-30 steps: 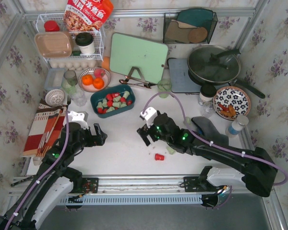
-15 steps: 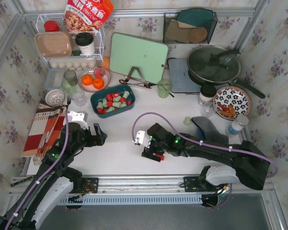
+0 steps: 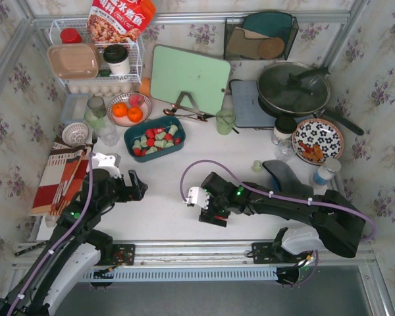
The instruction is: Mix the coffee capsules in the storage basket
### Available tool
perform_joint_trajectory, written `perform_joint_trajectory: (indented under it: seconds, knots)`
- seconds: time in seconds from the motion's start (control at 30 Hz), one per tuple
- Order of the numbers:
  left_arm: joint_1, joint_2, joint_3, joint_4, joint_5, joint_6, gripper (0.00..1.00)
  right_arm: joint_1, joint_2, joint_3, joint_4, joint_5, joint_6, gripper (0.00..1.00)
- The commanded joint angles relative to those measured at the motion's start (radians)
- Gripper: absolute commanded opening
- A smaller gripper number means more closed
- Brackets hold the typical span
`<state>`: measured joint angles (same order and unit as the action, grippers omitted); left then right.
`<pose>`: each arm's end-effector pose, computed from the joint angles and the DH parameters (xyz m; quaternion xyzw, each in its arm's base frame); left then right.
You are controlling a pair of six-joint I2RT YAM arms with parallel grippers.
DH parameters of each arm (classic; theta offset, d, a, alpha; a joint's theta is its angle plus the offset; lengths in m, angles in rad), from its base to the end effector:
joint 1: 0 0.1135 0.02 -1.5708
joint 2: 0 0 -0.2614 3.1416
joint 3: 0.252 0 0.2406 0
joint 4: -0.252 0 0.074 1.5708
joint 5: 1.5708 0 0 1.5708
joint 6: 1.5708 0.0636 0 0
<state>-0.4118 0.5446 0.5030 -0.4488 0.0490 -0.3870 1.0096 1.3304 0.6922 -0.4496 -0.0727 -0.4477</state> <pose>0.1390 -0.0641 0.2344 0.0232 0.8571 -0.2193 0.4655 0.1262 0.2094 0.1550 -0.6526 0.7182 0.1002 0.2198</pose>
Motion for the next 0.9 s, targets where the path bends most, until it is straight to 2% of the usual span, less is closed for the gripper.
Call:
perform_joint_trajectory:
  seconds: [0.0,0.13,0.23,0.33,0.6,0.67,0.73,0.87]
  knots:
    - [0.001,-0.005,0.001,0.0,0.006,-0.004,1.0,0.001,0.0,0.006,-0.047,-0.004,-0.015,0.82]
    - [0.001,-0.003,0.0,0.001,0.006,-0.004,1.0,0.002,0.018,-0.001,-0.044,0.024,-0.014,0.79]
    - [0.0,-0.004,0.001,-0.003,0.005,-0.005,1.0,0.008,0.047,0.008,-0.03,0.023,-0.021,0.71]
    - [0.001,-0.008,0.002,-0.004,0.003,-0.004,1.0,0.018,0.073,0.023,-0.021,0.015,-0.032,0.63]
    - [0.0,-0.015,0.002,-0.006,0.002,-0.004,1.0,0.029,0.088,0.057,0.013,-0.055,-0.054,0.31]
    - [0.001,-0.015,0.002,-0.008,0.002,-0.005,1.0,0.03,0.077,0.067,0.041,-0.07,-0.057,0.27]
    - [0.001,-0.015,0.001,-0.008,0.002,-0.005,1.0,0.03,0.071,0.081,0.073,-0.077,-0.063,0.23]
    - [0.0,-0.017,0.002,-0.008,0.003,-0.006,1.0,0.03,0.087,0.133,0.216,-0.064,-0.058,0.22]
